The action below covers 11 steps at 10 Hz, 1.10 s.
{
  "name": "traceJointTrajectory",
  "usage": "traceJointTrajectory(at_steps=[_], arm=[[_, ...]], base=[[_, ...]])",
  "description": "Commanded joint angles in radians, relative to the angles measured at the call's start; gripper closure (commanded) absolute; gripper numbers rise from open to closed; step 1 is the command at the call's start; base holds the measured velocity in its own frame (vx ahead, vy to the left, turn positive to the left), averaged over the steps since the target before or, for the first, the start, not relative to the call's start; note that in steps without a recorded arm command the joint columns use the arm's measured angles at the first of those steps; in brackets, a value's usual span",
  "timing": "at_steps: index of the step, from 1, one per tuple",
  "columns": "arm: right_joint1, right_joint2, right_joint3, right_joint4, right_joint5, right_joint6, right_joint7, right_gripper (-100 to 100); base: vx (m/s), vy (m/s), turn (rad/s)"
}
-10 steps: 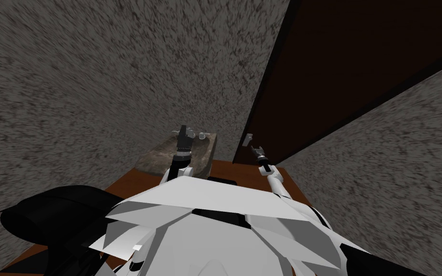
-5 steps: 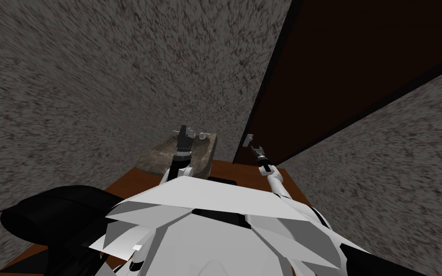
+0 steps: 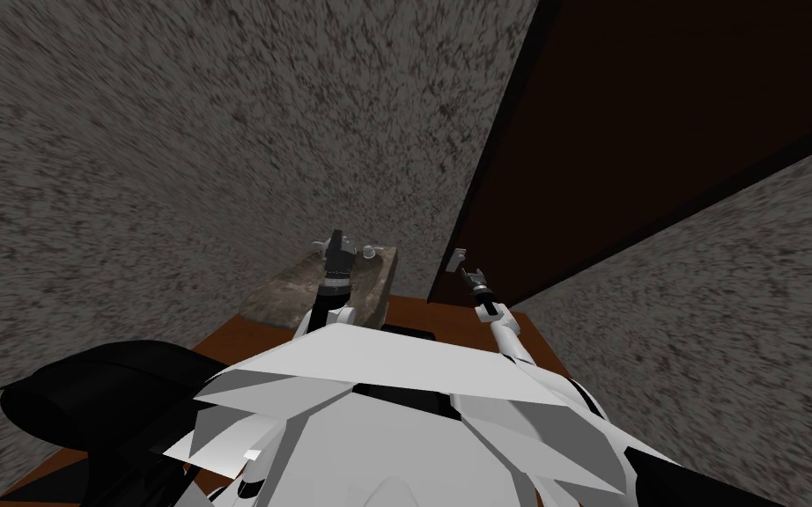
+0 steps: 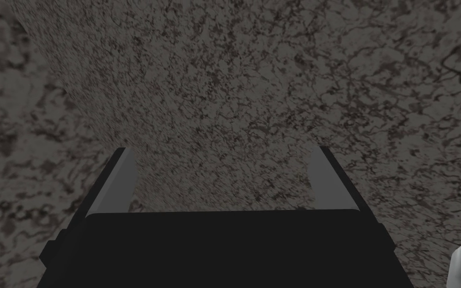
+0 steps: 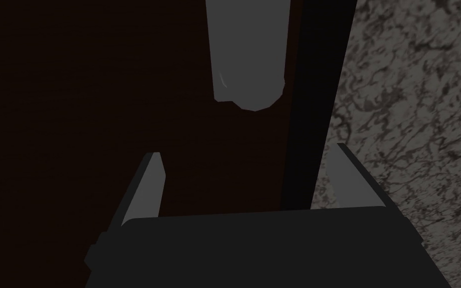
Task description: Pull the door open
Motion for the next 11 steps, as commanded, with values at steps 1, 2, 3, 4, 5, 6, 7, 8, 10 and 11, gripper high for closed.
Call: traceJointTrajectory(at_steps=[1,2,3,4,5,6,7,8,10,11], arm=[[0.000,0.001,-0.001,0.000,0.000,0.001,0.001,-100],[-0.001,0.001,-0.002,0.001,0.000,0.002,0.002,-100],[-0.001,0.001,-0.002,0.001,0.000,0.002,0.002,-100],[-0.001,0.001,-0.002,0.001,0.000,0.002,0.002,-100],[-0.001,0.001,-0.002,0.001,0.000,0.002,0.002,-100],[-0.002,0.002,-0.004,0.001,-0.001,0.003,0.004,-100],[-0.002,0.002,-0.004,0.001,-0.001,0.003,0.004,-100],[-0.002,0.002,-0.004,0.001,-0.001,0.003,0.004,-100],[-0.003,0.003,-0.005,0.002,-0.001,0.005,0.005,-100],[-0.003,0.003,-0.005,0.002,-0.001,0.005,0.005,-100]], base=[[0.049,0.003,-0.011],[0.011,-0.005,0.016],[0.029,-0.003,0.008],[0.044,-0.002,0.005],[0.006,0.002,-0.006],[0.033,-0.003,0.008],[0.060,-0.003,0.009],[0.027,-0.003,0.010],[0.032,-0.005,0.017],[0.013,0.001,-0.002]])
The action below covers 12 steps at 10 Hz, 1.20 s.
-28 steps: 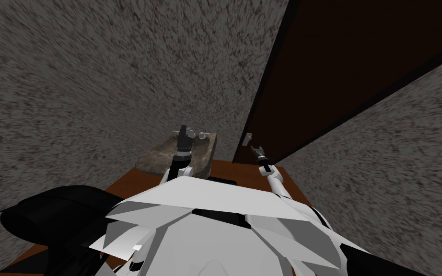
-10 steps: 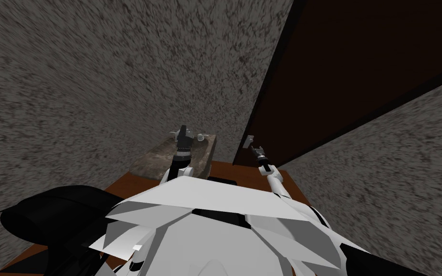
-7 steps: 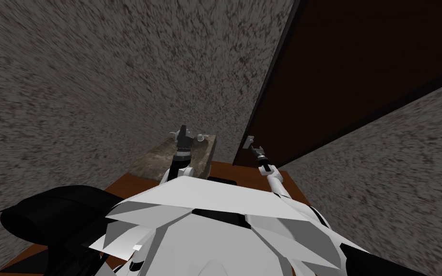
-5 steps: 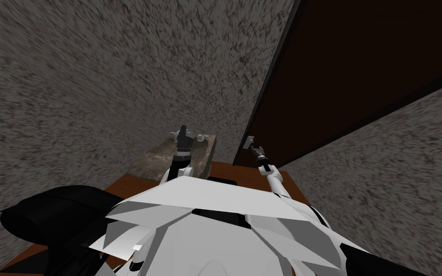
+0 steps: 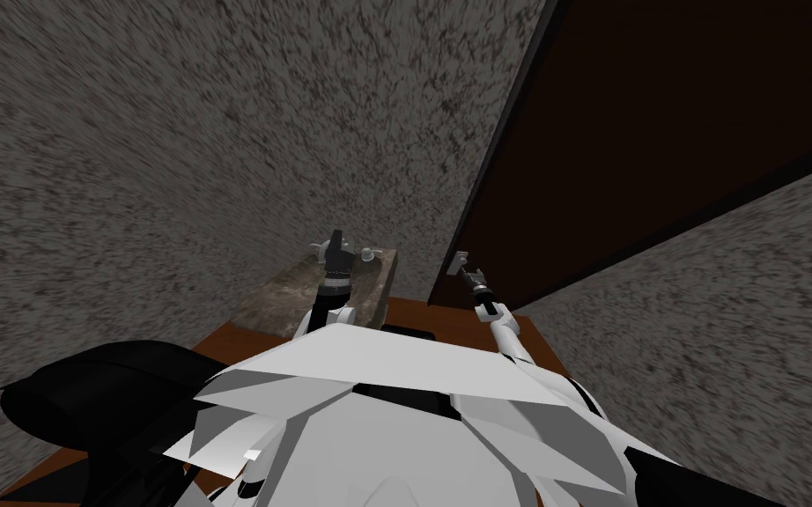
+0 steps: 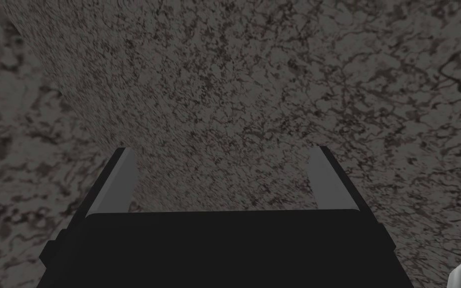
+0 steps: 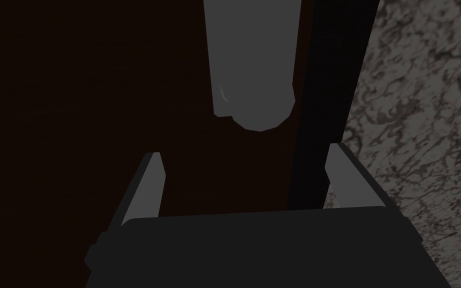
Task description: Pull the door open
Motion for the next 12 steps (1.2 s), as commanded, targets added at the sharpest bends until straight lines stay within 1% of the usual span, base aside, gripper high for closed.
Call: traceJointTrajectory(at_steps=[1,9,12], arm=[[0.000,0.000,0.000,0.000,0.000,0.000,0.000,-100],[-0.003,0.003,-0.004,0.002,-0.001,0.003,0.004,-100],[-0.003,0.003,-0.005,0.003,-0.001,0.004,0.005,-100]], base=[[0.000,0.000,0.000],[0.045,-0.001,0.005],[0.005,-0.002,0.009]])
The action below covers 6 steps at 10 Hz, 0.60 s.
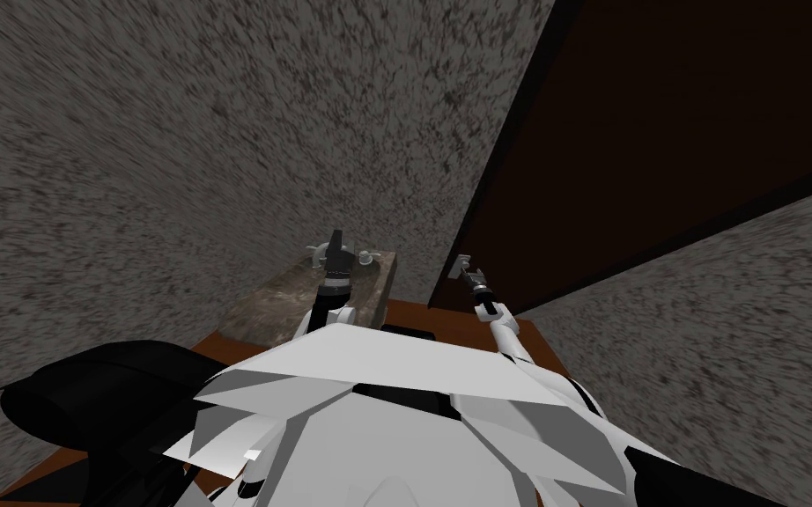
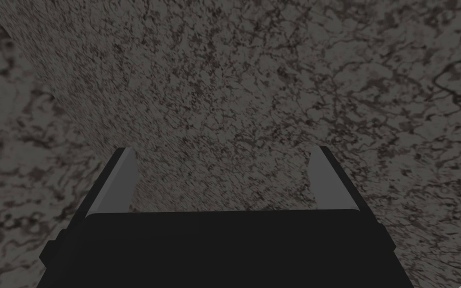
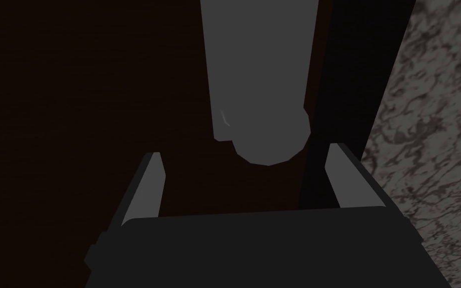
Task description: Pull the door open
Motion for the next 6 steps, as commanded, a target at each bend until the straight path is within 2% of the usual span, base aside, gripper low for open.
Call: traceJointTrajectory(at_steps=[1,6], arm=[[0.000,0.000,0.000,0.000,0.000,0.000,0.000,-100],[0.000,0.000,0.000,0.000,0.000,0.000,0.000,-100]], base=[[0.000,0.000,0.000],[0.004,-0.001,0.003]])
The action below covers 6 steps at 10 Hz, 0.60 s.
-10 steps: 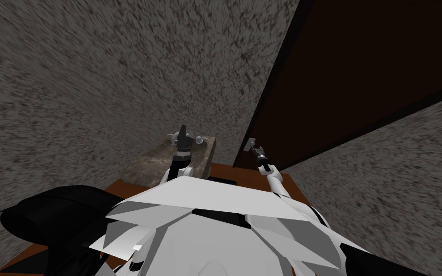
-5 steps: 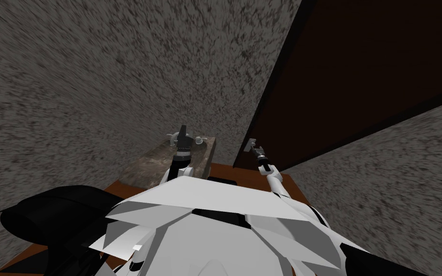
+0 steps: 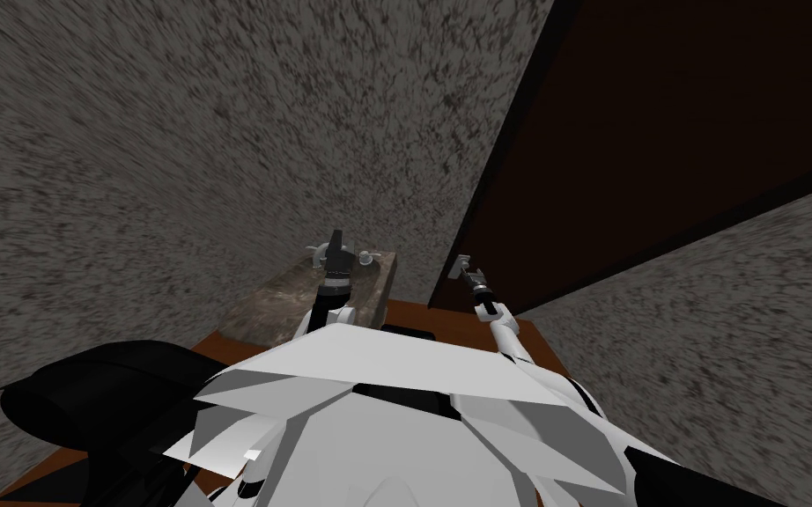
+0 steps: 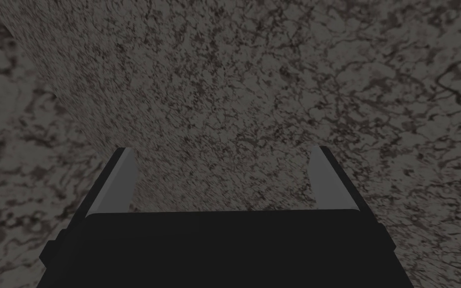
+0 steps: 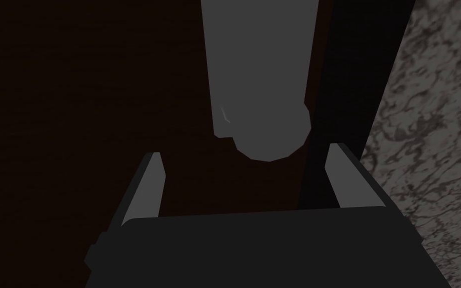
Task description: Pull the door open
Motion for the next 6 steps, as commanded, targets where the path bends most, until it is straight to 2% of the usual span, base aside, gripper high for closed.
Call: traceJointTrajectory(at_steps=[1,6], arm=[[0.000,0.000,0.000,0.000,0.000,0.000,0.000,-100],[-0.005,0.006,-0.007,0.002,-0.001,0.007,0.008,-100]], base=[[0.000,0.000,0.000],[0.052,-0.009,0.030]])
